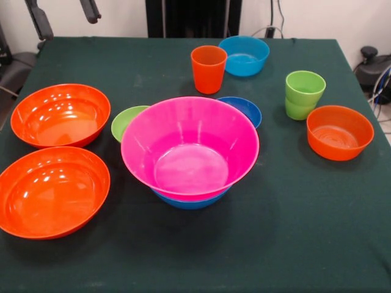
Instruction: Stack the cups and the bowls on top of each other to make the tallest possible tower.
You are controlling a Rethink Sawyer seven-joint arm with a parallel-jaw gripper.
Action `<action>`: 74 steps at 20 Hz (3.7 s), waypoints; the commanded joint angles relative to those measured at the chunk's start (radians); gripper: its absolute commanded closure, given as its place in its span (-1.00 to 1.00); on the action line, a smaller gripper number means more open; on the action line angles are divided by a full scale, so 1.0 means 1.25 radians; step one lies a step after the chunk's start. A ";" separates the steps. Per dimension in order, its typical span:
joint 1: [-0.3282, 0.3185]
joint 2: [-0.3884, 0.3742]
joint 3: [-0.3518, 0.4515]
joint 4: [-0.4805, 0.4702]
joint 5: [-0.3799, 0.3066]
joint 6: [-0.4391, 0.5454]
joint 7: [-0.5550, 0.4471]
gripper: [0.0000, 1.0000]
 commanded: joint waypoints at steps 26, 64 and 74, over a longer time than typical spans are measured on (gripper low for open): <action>0.019 0.154 -0.031 -0.017 -0.149 0.007 -0.246 -1.00; 0.153 0.244 -0.074 -0.325 0.003 0.238 -0.542 -1.00; 0.129 -0.053 -0.082 -0.082 0.008 0.198 -0.195 -1.00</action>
